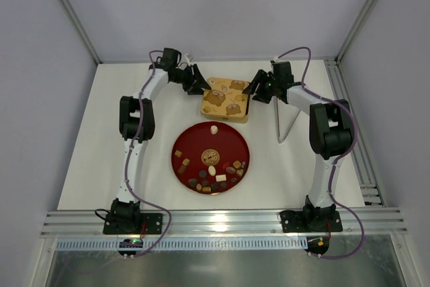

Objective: Pack the chocolate

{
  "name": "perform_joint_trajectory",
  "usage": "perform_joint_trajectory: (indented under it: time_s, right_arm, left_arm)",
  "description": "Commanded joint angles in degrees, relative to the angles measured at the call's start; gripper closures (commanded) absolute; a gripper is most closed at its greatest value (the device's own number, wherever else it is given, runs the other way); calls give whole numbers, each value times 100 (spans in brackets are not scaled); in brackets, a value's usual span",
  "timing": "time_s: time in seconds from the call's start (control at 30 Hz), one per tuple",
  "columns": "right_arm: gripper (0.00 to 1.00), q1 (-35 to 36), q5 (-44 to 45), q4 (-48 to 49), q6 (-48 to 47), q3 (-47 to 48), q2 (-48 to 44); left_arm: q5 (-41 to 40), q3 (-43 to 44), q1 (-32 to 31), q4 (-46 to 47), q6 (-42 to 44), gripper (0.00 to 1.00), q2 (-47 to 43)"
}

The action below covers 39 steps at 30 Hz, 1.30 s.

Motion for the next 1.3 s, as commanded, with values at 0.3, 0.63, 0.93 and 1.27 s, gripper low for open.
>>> perform_joint_trajectory:
  time_s: [0.3,0.63,0.93,1.27]
  right_arm:
    - [39,59,-21,-51,-151,426,210]
    - [41,60,14,-147,-177,602,306]
    - [47,103,-47,-252,-265,839,464]
    - [47,262,-179,-314,-380,1024,631]
  left_arm:
    - [-621,325,-97,-177,2,55,-20]
    - [-823,448,-185,-274,37,48,-72]
    - [-1315,220,-317,-389,108,45,-266]
    - [-1746,-377,-440,-380,134,37,-722]
